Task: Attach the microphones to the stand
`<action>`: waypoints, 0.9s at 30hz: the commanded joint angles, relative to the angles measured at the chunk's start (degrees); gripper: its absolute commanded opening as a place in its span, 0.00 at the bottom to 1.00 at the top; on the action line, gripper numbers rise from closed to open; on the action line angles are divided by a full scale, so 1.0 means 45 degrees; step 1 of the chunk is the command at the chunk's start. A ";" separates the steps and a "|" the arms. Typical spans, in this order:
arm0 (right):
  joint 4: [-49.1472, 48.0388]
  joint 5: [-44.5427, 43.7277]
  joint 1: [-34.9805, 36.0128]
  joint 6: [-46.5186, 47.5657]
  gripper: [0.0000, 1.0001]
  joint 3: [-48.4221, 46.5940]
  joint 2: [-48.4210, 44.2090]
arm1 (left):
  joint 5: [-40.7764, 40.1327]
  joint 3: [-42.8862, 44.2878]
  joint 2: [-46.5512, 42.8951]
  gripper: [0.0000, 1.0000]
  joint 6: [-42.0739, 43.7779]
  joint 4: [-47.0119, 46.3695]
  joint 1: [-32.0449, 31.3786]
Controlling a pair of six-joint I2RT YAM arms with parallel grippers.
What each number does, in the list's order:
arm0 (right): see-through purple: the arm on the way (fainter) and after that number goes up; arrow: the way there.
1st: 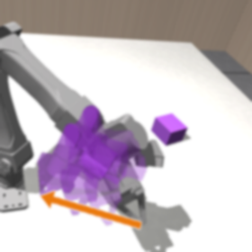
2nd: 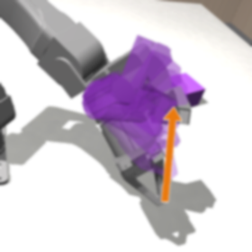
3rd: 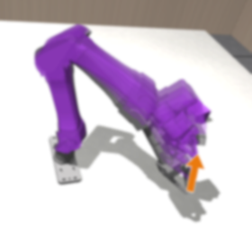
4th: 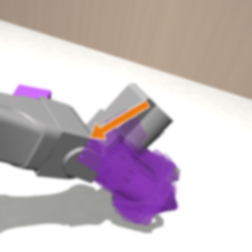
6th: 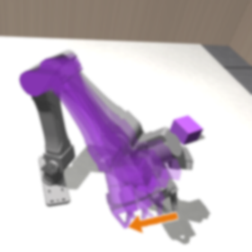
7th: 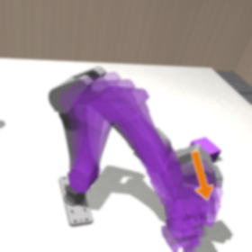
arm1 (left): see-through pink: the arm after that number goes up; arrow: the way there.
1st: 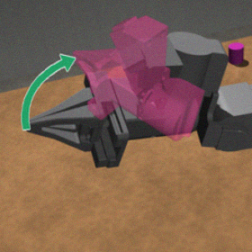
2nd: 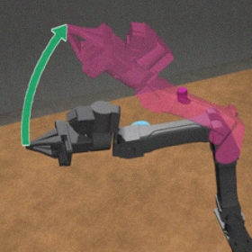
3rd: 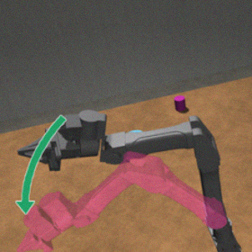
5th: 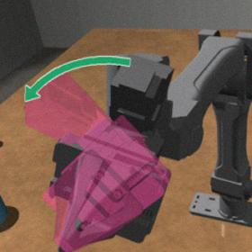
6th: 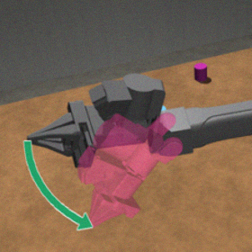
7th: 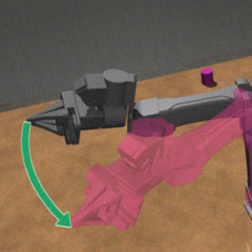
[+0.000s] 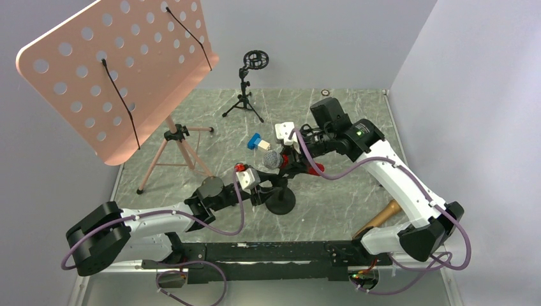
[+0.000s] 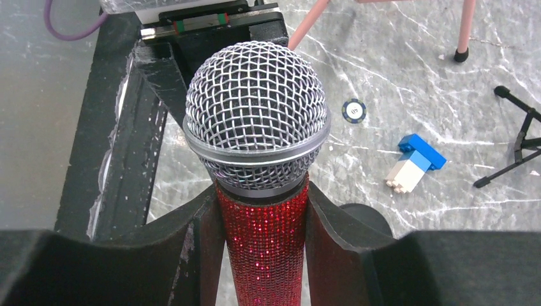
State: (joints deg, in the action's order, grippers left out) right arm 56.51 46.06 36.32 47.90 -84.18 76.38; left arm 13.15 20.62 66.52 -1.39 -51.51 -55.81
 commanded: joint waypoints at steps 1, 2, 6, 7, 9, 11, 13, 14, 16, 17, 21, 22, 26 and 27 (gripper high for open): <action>-0.0419 -0.0297 -0.0093 -0.1247 0.07 -0.0492 -0.0395 | 0.0047 0.0211 -0.0081 0.11 -0.0336 -0.0412 0.0076; -0.0577 -0.0329 -0.0103 -0.1442 0.07 -0.0492 -0.0370 | 0.0047 0.0204 -0.0074 0.11 -0.0351 -0.0427 0.0078; -0.0373 0.0565 -0.0122 -0.1474 0.07 -0.0474 -0.0250 | 0.0065 0.0202 -0.0076 0.11 -0.0394 -0.0484 0.0097; -0.0412 0.0826 -0.0126 -0.1466 0.07 -0.0387 -0.0227 | 0.0084 0.0180 -0.0076 0.11 -0.0409 -0.0502 0.0098; -0.0596 0.1002 -0.0109 -0.1407 0.07 -0.0170 -0.0116 | 0.0148 0.0166 -0.0042 0.10 -0.0429 -0.0563 0.0108; -0.0793 0.0877 -0.0106 -0.1274 0.07 -0.0071 0.0070 | 0.0248 0.0195 0.0000 0.10 -0.0452 -0.0602 0.0115; -0.0855 0.0914 -0.0101 -0.1077 0.07 -0.0139 0.0295 | 0.0300 0.0196 0.0031 0.09 -0.0490 -0.0639 0.0117; -0.0834 0.1060 -0.0101 -0.0991 0.07 -0.0231 0.0434 | 0.0343 0.0185 0.0040 0.09 -0.0507 -0.0673 0.0132; -0.0449 0.1501 -0.0087 -0.0726 0.07 -0.0515 0.0715 | 0.0378 0.0206 0.0061 0.09 -0.0512 -0.0629 0.0137; -0.0339 0.1724 -0.0060 -0.0645 0.07 -0.0551 0.0802 | 0.0379 0.0201 0.0071 0.09 -0.0522 -0.0650 0.0137; -0.0567 0.1980 0.0100 -0.0701 0.07 -0.0150 0.0919 | 0.0424 0.0144 0.0136 0.09 -0.0596 -0.0905 0.0171; -0.0642 0.1879 0.0107 -0.0727 0.07 -0.0056 0.0918 | 0.0478 0.0117 0.0149 0.09 -0.0647 -0.1019 0.0175; -0.0942 0.1585 0.0073 -0.0771 0.07 0.0176 0.0919 | 0.0727 -0.0038 0.0140 0.09 -0.0810 -0.1402 0.0246; -0.0940 0.1605 0.0074 -0.0724 0.07 0.0212 0.0945 | 0.0847 -0.0057 0.0125 0.09 -0.0869 -0.1479 0.0268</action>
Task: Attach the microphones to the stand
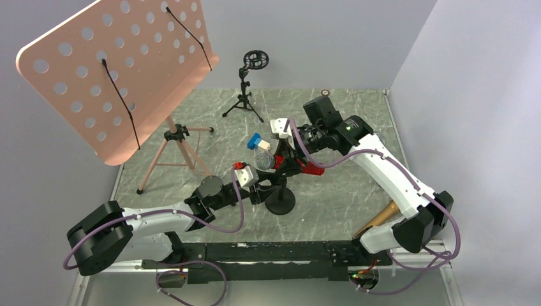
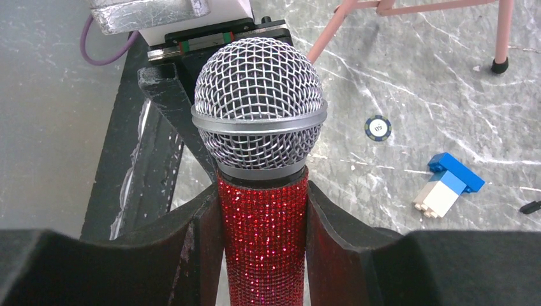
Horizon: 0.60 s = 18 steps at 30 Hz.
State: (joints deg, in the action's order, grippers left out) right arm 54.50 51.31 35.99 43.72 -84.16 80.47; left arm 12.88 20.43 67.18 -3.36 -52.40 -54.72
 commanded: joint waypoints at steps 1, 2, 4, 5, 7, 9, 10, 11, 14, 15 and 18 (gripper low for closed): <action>-0.0417 0.0483 0.0147 0.0325 0.07 0.0223 0.0071 | 0.1006 -0.0051 -0.0025 0.09 -0.0471 -0.1352 0.0066; -0.0356 0.0510 0.0147 0.0447 0.07 0.0242 0.0107 | 0.1097 -0.0096 -0.0026 0.09 -0.0525 -0.1445 0.0101; -0.0286 0.0368 0.0113 0.0630 0.07 0.0314 0.0132 | 0.1221 -0.0116 -0.0008 0.09 -0.0642 -0.1564 0.0173; -0.0262 0.0291 0.0060 0.0722 0.07 0.0322 0.0122 | 0.1268 -0.0109 0.0011 0.10 -0.0685 -0.1542 0.0200; -0.0261 0.0380 -0.0155 0.0831 0.07 0.0343 0.0048 | 0.1263 -0.0105 0.0013 0.13 -0.0746 -0.1553 0.0203; -0.0203 0.0534 -0.0315 0.0921 0.07 0.0343 0.0002 | 0.1198 -0.0126 -0.0005 0.20 -0.0775 -0.1515 0.0207; -0.0198 0.0549 -0.0338 0.0927 0.07 0.0353 0.0001 | 0.1177 -0.0127 -0.0023 0.24 -0.0763 -0.1445 0.0207; -0.0170 0.0578 -0.0341 0.0928 0.07 0.0361 0.0006 | 0.1144 -0.0103 -0.0040 0.26 -0.0749 -0.1383 0.0207; -0.0168 0.0704 -0.0341 0.0933 0.07 0.0400 0.0039 | 0.1146 0.0096 -0.0089 0.31 -0.0635 -0.1030 0.0207; -0.0176 0.0707 -0.0341 0.0929 0.07 0.0401 0.0047 | 0.1151 0.0130 -0.0095 0.32 -0.0623 -0.0977 0.0202; -0.0178 0.0707 -0.0346 0.0892 0.07 0.0364 0.0103 | 0.1248 0.0214 -0.0102 0.15 -0.0533 -0.0815 0.0207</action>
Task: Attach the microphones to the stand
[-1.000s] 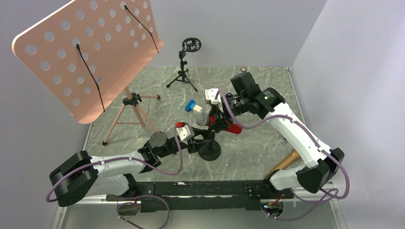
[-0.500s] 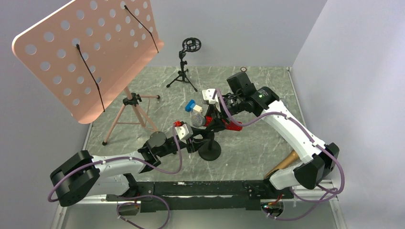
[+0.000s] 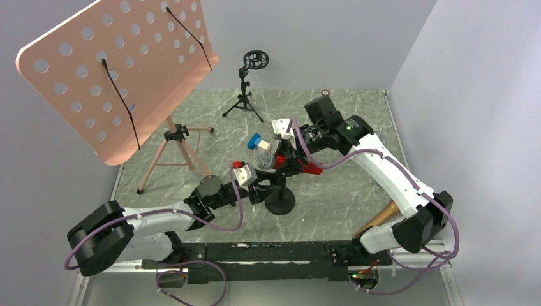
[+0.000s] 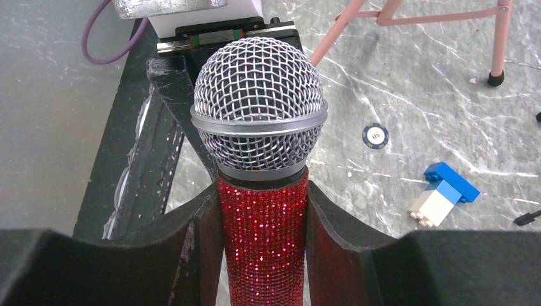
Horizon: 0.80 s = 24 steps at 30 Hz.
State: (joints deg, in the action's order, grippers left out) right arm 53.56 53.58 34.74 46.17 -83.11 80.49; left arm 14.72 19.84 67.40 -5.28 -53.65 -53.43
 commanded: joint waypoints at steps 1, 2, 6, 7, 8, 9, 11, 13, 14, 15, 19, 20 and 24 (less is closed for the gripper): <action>0.0036 0.0217 -0.0075 0.0345 0.07 0.0112 0.0111 | 0.0873 0.0361 -0.0152 0.08 -0.0083 -0.0490 -0.0080; 0.0032 0.0236 -0.0065 0.0330 0.07 0.0095 0.0113 | 0.0938 0.0351 -0.0138 0.04 -0.0031 -0.0496 -0.0090; -0.0021 0.0270 -0.0064 0.0212 0.07 0.0072 0.0093 | 0.1026 0.0340 -0.0133 0.00 0.0011 -0.0493 -0.0080; -0.0058 0.0238 -0.0062 0.0135 0.07 0.0056 0.0072 | 0.1026 0.0341 -0.0150 0.00 0.0019 -0.0467 -0.0070; -0.0056 0.0233 -0.0100 0.0106 0.07 0.0025 0.0079 | 0.1062 0.0348 -0.0152 0.00 0.0020 -0.0447 -0.0062; -0.0021 0.0255 -0.0139 0.0100 0.07 -0.0018 0.0058 | 0.1055 0.0349 -0.0153 0.02 0.0011 -0.0418 -0.0070; 0.0010 0.0279 -0.0195 0.0091 0.08 -0.0105 0.0045 | 0.0887 0.0362 -0.0189 0.24 -0.0087 -0.0339 -0.0061; 0.0049 0.0328 -0.0218 0.0092 0.08 -0.0133 0.0035 | 0.0815 0.0265 -0.0237 0.41 -0.0098 -0.0451 -0.0060; 0.0065 0.0347 -0.0220 0.0091 0.08 -0.0143 0.0034 | 0.0770 0.0261 -0.0266 0.48 -0.0080 -0.0446 -0.0060; 0.0080 0.0367 -0.0223 0.0091 0.08 -0.0134 0.0042 | 0.0730 0.0258 -0.0315 0.55 -0.0063 -0.0415 -0.0070; 0.0109 0.0416 -0.0230 0.0093 0.08 -0.0131 0.0089 | 0.0646 0.0262 -0.0423 0.75 0.0025 -0.0389 -0.0061; 0.0109 0.0432 -0.0222 0.0096 0.08 -0.0123 0.0096 | 0.0629 0.0260 -0.0443 0.78 0.0021 -0.0411 -0.0060; 0.0102 0.0495 -0.0245 0.0073 0.08 -0.0098 0.0099 | 0.0679 0.0315 -0.0452 0.71 0.0002 -0.0291 -0.0064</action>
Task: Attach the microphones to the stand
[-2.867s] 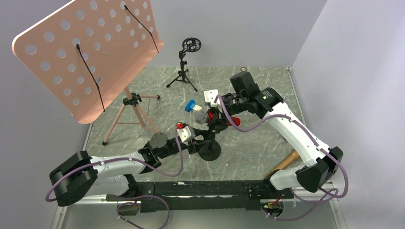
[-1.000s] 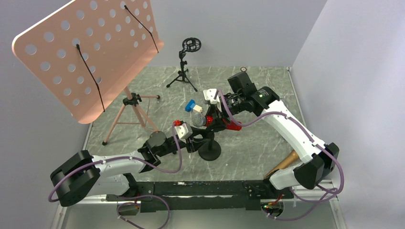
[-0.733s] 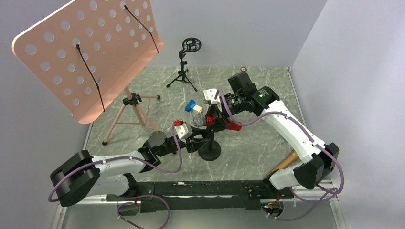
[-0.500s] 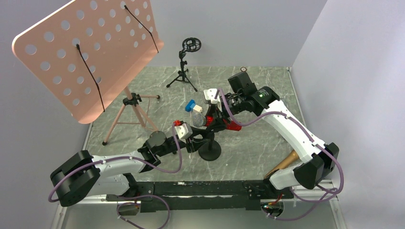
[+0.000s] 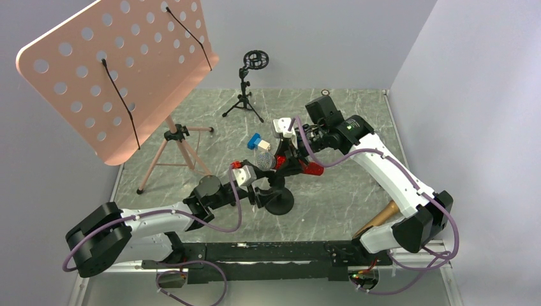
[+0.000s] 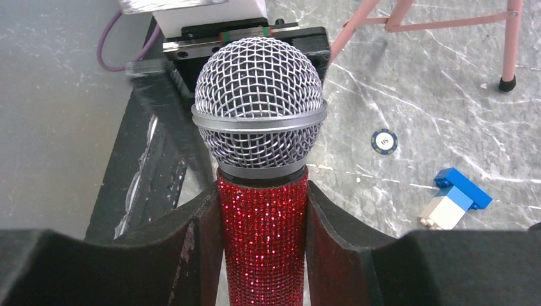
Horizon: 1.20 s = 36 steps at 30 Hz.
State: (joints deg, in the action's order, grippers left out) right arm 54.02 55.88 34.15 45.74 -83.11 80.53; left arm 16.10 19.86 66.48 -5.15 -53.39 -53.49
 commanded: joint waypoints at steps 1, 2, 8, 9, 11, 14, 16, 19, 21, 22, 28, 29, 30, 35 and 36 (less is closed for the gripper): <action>0.0006 -0.0008 -0.0105 0.0183 0.08 -0.0104 0.0089 | 0.0403 0.0340 -0.0215 0.63 -0.0086 -0.0317 -0.0046; 0.0007 0.0003 -0.0091 0.0173 0.08 -0.0081 0.0092 | 0.0438 0.0368 -0.0180 0.53 -0.0131 -0.0279 -0.0046; 0.0015 0.0053 -0.0084 0.0169 0.08 -0.0104 0.0137 | 0.0601 0.0527 0.0007 0.08 -0.0213 -0.0080 -0.0046; 0.0025 0.0080 -0.0089 0.0159 0.08 -0.0105 0.0135 | 0.0612 0.0529 0.0012 0.07 -0.0222 -0.0057 -0.0046; 0.0087 0.0166 -0.0094 0.0201 0.08 -0.0128 0.0161 | 0.0598 0.0517 -0.0006 0.08 -0.0223 -0.0051 -0.0048; 0.0235 0.0444 -0.0090 0.0302 0.08 -0.0144 0.0134 | 0.0512 0.0527 -0.0063 0.07 -0.0233 0.0016 -0.0046; 0.0334 0.0917 -0.0097 0.0388 0.08 -0.0086 0.0100 | 0.0505 0.0553 -0.0020 0.07 -0.0288 0.0036 -0.0029; 0.0289 0.1762 -0.0056 0.0343 0.08 0.0254 0.0162 | 0.0513 0.0601 0.0082 0.07 -0.0391 -0.0060 -0.0029; 0.0310 0.2193 -0.0055 0.0386 0.08 0.0363 0.0242 | 0.0471 0.0641 0.0128 0.06 -0.0432 -0.0056 -0.0027; 0.0336 0.2285 -0.0036 0.0401 0.08 0.0364 0.0223 | 0.0466 0.0645 0.0146 0.06 -0.0447 -0.0051 -0.0026; -0.0884 0.2368 0.0059 -0.0507 0.08 0.0712 -0.0264 | 0.0494 0.0651 0.0204 0.06 -0.0542 -0.0137 -0.0026; -0.1320 0.2346 0.0083 -0.0700 0.08 0.0993 -0.0267 | 0.0528 0.0681 0.0254 0.06 -0.0546 -0.0130 -0.0034; -0.1672 0.2280 0.0101 -0.0809 0.09 0.1241 -0.0226 | 0.0583 0.0709 0.0282 0.06 -0.0554 -0.0156 -0.0032; -0.2615 0.2412 0.0137 -0.1053 0.09 0.1711 0.0445 | 0.0651 0.0728 0.0388 0.04 -0.0604 -0.0346 -0.0027; -0.2610 0.2481 0.0144 -0.0968 0.09 0.1711 0.0537 | 0.0652 0.0707 0.0406 0.04 -0.0618 -0.0385 -0.0039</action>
State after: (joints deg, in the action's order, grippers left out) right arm 46.96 63.77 34.22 42.09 -76.09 81.36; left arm 17.30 20.91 67.77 -6.31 -52.16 -53.34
